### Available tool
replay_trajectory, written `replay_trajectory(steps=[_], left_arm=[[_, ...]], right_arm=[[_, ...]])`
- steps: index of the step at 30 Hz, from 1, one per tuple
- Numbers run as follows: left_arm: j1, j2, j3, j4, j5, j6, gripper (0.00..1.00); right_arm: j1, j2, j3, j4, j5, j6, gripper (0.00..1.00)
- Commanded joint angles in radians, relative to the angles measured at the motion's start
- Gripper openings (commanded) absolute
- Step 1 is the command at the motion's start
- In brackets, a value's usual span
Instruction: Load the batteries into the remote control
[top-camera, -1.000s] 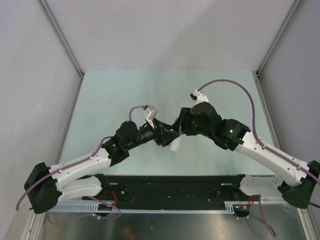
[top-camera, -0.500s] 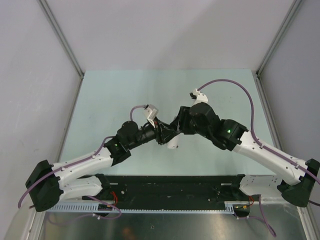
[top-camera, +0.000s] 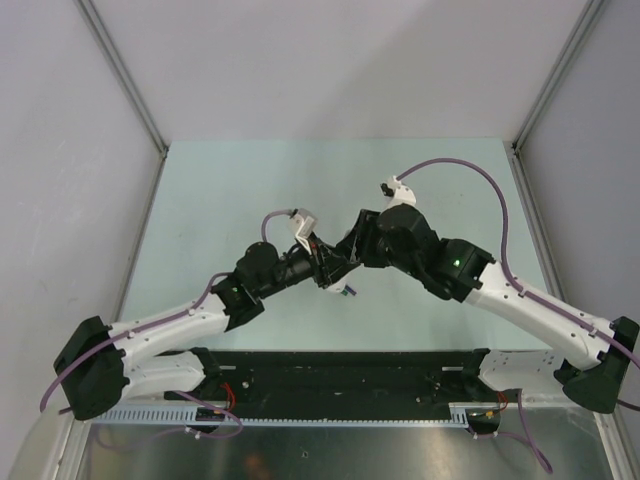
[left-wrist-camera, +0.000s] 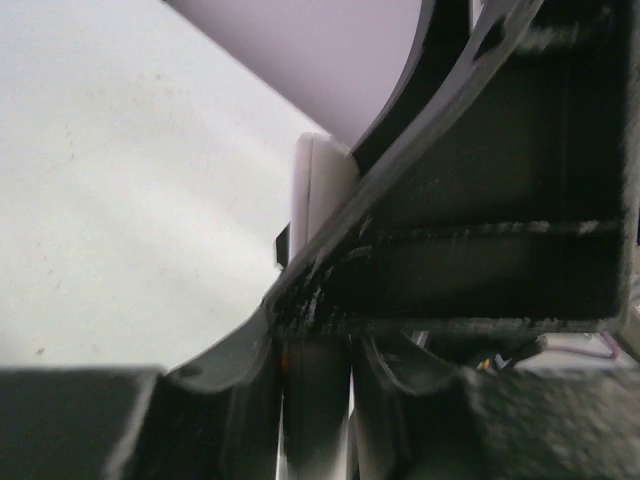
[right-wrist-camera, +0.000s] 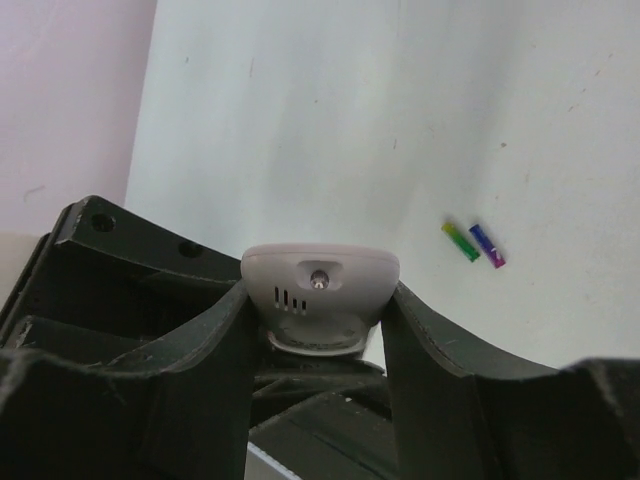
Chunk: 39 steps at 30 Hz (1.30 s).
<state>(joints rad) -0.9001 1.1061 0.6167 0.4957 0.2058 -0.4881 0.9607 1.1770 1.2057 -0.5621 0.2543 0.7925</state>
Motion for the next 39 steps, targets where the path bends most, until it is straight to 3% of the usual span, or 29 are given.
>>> replay_trajectory(steps=[1,2,3,6,7,8,11,17,25,30,33,39], left_arm=[[-0.006,-0.026,-0.002,0.086,0.000,-0.004,0.21],[-0.006,-0.029,0.000,0.087,0.001,-0.003,0.15],[-0.006,-0.032,0.000,0.087,0.004,-0.001,0.04],[-0.006,-0.031,0.003,0.090,0.009,-0.007,0.00],[-0.006,-0.031,0.000,0.092,0.009,-0.007,0.00],[-0.006,-0.032,0.000,0.093,0.009,-0.010,0.00],[-0.006,-0.040,-0.011,0.095,0.009,-0.017,0.00],[-0.006,-0.061,-0.040,0.095,0.010,-0.029,0.00],[-0.003,-0.101,-0.069,0.093,-0.016,-0.086,0.00],[0.035,-0.141,-0.075,0.089,0.001,-0.205,0.00],[0.095,-0.183,-0.089,0.089,0.020,-0.322,0.00],[0.199,-0.233,-0.094,0.092,0.038,-0.495,0.00]], right_arm=[[0.016,0.004,0.038,0.036,-0.018,0.008,0.00],[0.016,0.004,0.037,0.034,-0.020,0.008,0.00],[0.016,0.006,0.037,0.031,-0.021,0.007,0.00],[0.018,0.001,0.038,0.034,-0.029,-0.010,0.00],[0.016,-0.002,0.038,0.036,-0.030,-0.018,0.06],[0.018,-0.005,0.037,0.044,-0.027,-0.032,0.26],[0.010,-0.028,0.038,0.056,-0.012,-0.047,0.55],[-0.066,-0.074,0.038,0.079,-0.050,-0.058,0.78],[-0.123,-0.161,0.035,0.076,-0.024,-0.120,0.85],[-0.126,-0.284,-0.099,0.102,0.031,-0.156,0.83],[-0.165,-0.388,-0.281,0.217,-0.084,-0.150,0.81],[-0.214,-0.468,-0.495,0.517,-0.502,-0.073,0.87]])
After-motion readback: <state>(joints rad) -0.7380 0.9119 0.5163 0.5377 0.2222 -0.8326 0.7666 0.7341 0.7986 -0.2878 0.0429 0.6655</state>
